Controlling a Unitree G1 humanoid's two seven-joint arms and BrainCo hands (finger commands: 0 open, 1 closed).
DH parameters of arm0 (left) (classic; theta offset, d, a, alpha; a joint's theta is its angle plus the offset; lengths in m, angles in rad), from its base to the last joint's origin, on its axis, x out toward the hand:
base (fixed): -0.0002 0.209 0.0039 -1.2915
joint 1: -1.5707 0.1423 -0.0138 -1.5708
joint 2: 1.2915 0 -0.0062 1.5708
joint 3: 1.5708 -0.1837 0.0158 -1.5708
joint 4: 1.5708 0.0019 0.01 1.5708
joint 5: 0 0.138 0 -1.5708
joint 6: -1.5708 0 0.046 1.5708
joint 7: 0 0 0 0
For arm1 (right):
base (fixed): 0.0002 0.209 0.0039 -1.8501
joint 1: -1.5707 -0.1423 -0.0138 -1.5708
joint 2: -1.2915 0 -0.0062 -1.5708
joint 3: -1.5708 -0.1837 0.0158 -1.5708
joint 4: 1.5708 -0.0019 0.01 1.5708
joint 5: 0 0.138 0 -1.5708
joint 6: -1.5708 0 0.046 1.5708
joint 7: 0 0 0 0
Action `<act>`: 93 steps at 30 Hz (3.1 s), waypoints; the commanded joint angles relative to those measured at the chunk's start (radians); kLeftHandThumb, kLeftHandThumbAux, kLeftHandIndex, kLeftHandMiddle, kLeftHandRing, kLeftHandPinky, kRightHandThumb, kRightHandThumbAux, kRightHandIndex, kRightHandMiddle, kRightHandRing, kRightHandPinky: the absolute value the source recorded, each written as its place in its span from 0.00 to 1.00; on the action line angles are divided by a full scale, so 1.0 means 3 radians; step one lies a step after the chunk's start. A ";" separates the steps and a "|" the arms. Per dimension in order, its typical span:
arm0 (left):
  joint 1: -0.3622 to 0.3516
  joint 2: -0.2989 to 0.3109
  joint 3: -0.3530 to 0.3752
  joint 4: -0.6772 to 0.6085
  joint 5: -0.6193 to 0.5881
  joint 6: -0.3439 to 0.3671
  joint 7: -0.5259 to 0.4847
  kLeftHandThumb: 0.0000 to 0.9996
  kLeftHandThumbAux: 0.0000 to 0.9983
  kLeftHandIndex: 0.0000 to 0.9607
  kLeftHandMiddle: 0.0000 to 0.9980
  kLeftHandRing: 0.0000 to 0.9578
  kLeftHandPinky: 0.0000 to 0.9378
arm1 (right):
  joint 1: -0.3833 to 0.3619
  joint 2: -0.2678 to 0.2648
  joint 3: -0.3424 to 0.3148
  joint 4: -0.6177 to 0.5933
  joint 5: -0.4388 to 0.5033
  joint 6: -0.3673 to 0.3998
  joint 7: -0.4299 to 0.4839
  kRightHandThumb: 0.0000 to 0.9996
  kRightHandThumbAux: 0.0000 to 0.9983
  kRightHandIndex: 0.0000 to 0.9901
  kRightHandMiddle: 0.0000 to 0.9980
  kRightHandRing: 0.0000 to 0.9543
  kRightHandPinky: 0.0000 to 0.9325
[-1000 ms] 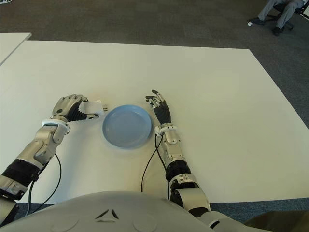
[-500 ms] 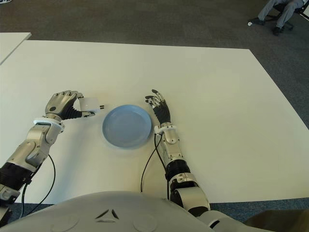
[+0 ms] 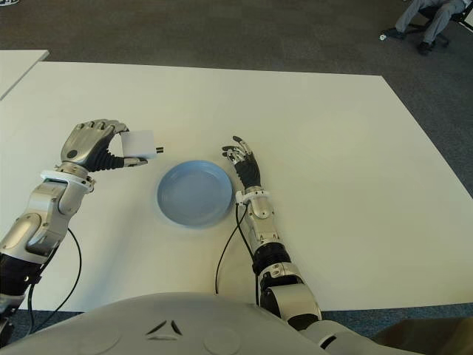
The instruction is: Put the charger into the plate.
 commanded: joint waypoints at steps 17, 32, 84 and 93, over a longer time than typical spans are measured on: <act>0.0044 -0.0482 0.0075 -0.0617 0.0000 0.0081 -0.0285 0.75 0.70 0.46 0.86 0.90 0.91 | 0.0020 0.0196 -0.0008 0.0196 0.0031 0.0083 -0.0051 0.00 0.51 0.13 0.33 0.31 0.23; 0.0101 -0.0775 -0.0193 -0.0718 0.0130 0.0090 -0.0534 0.75 0.70 0.46 0.87 0.90 0.92 | -0.0012 0.0116 0.0015 0.0293 -0.0103 -0.0017 -0.0263 0.00 0.53 0.12 0.25 0.24 0.22; 0.0203 -0.0352 -0.0510 -0.0058 -0.0058 -0.0462 -0.1372 0.37 0.44 0.11 0.20 0.22 0.25 | 0.0152 0.0099 -0.0109 -0.0115 0.0034 -0.0005 -0.0226 0.00 0.56 0.04 0.07 0.05 0.04; 0.0251 -0.0322 -0.0498 -0.0121 -0.0092 -0.0445 -0.1492 0.22 0.37 0.00 0.01 0.02 0.03 | 0.0219 0.0098 -0.0100 -0.0220 0.0043 0.0013 -0.0172 0.00 0.57 0.03 0.06 0.04 0.03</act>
